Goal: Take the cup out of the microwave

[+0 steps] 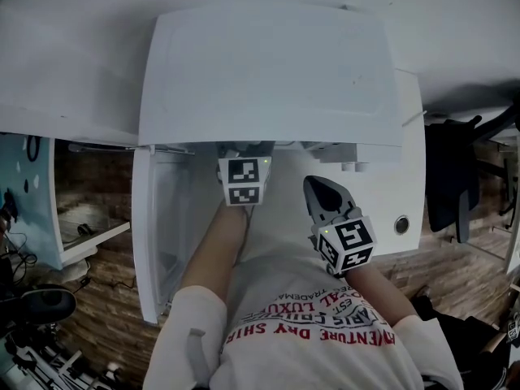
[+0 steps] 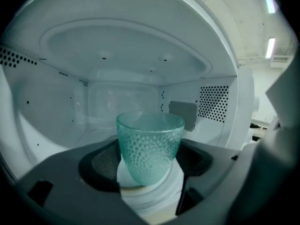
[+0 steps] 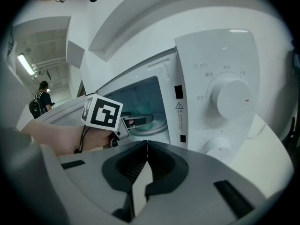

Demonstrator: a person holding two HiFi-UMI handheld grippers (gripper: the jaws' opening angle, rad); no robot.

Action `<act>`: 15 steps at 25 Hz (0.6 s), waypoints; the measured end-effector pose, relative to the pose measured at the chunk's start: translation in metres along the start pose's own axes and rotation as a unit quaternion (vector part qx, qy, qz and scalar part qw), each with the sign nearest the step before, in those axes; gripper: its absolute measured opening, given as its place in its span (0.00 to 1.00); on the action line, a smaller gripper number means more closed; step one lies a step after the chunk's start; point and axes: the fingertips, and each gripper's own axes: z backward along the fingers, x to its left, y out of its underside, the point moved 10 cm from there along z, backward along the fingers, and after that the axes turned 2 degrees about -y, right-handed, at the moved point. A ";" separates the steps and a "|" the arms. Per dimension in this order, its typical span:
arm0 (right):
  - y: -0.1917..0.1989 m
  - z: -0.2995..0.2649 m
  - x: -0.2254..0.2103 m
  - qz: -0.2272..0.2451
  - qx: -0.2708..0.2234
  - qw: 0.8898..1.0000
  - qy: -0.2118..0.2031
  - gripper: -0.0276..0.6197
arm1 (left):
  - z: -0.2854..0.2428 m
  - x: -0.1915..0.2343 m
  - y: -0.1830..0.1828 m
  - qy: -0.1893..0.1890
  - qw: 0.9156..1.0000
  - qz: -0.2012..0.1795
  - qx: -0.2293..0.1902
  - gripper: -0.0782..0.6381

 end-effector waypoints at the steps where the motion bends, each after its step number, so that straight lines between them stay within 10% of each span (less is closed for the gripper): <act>1: 0.000 0.002 0.000 0.001 -0.003 1.000 0.002 0.06 | 0.001 -0.002 -0.001 0.004 1.000 -0.005 0.002 0.62; 15: 0.010 0.031 0.030 0.016 -0.034 0.999 0.019 0.06 | 0.078 -0.033 -0.002 0.041 0.998 -0.027 -0.029 0.61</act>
